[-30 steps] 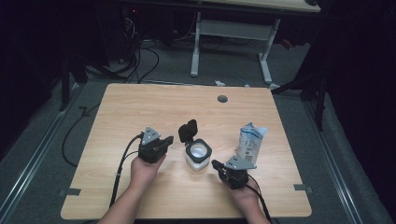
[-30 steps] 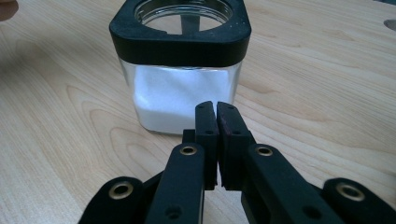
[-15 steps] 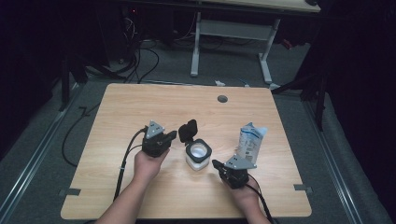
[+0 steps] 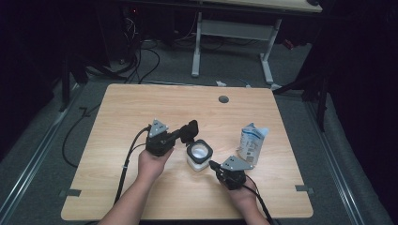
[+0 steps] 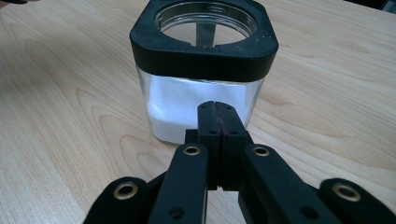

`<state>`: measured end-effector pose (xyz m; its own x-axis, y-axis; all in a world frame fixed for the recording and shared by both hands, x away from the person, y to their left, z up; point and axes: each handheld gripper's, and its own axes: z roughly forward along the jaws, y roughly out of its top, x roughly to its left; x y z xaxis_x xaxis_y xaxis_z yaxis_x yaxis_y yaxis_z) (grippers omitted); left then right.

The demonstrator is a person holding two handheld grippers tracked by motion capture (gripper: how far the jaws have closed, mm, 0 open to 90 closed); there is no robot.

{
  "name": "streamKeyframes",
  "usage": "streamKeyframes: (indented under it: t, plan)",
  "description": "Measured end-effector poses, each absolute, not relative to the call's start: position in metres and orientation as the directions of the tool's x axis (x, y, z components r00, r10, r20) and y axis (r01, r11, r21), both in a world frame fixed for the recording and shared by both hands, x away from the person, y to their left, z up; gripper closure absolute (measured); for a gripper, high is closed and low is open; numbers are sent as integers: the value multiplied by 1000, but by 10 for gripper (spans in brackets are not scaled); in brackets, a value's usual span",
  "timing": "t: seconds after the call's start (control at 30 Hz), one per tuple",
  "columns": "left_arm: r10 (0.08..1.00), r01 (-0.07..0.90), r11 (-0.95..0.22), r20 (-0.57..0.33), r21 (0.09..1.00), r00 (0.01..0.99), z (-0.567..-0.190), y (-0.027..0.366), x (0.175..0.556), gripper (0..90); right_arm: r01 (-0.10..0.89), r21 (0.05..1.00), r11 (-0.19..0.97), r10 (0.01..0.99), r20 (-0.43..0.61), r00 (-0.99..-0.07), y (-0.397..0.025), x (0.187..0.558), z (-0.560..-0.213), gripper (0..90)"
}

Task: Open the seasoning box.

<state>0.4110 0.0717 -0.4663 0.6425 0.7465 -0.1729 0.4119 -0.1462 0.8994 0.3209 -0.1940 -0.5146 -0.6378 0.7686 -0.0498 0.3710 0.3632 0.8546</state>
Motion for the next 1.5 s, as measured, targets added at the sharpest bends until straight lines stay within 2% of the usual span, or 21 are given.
streamKeyframes:
  t: [1.03,1.5]
  plan:
    - [732,394,-135,-176,909,658,-473,66,400,899,369,852,371,766,-56,-641,-189,322,-516,898]
    - [714,366,-168,-143,915,685,-473,58,391,899,368,852,372,766,-58,-640,-189,322,-517,897]
